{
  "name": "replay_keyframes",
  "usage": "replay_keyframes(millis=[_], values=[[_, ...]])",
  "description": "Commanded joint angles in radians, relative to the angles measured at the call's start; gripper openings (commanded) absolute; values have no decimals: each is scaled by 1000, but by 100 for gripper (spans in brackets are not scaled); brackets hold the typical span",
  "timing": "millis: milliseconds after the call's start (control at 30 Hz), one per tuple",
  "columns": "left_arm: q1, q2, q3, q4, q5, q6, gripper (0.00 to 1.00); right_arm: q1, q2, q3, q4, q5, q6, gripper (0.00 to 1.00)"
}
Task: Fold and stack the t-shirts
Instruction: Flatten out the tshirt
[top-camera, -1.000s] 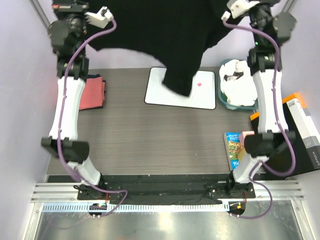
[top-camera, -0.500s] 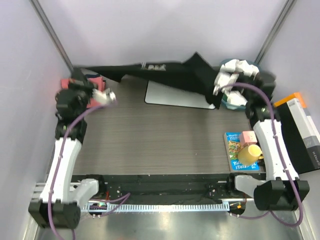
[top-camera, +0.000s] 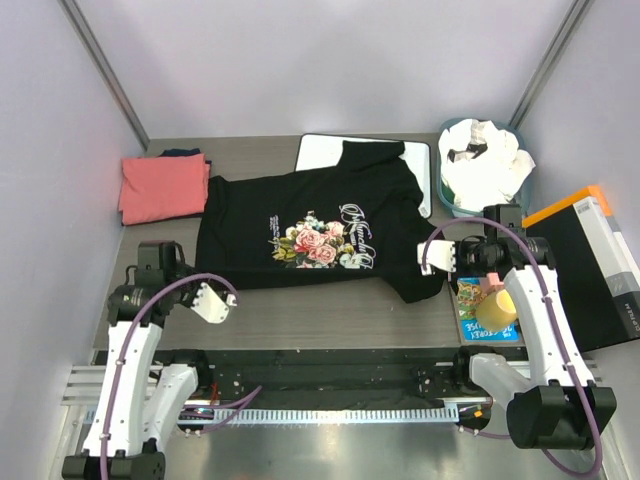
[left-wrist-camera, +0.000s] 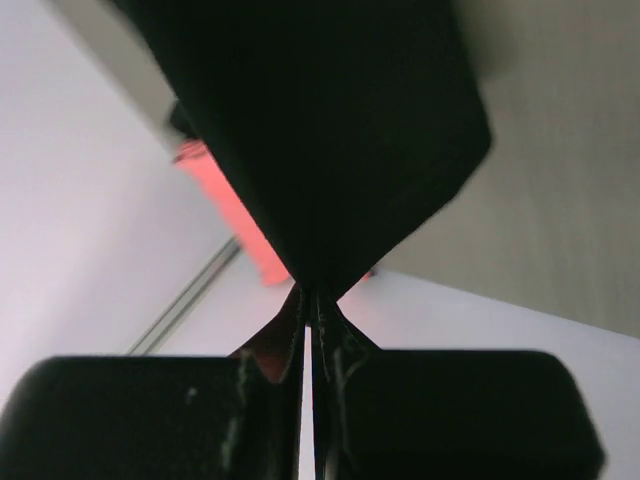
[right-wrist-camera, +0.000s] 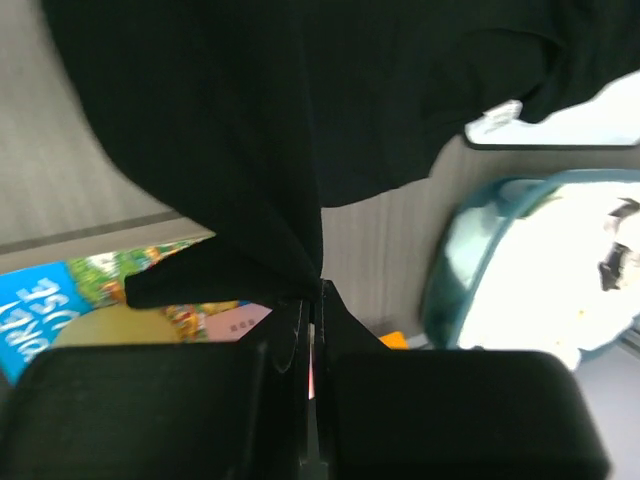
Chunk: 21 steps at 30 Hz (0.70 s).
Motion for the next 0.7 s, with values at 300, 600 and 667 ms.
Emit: replay_keyframes(millis=[300,600,667], values=[[11,99,157,-455,-100,120,0,-8,-11,56,-481,50,-260,1],[11,15,94,-647,-102,197,0,-8,-129,-48,-485,100,-319,1],[11,8,96,-664,-94,188,0,-8,-152,-62,-484,119,-345,1]])
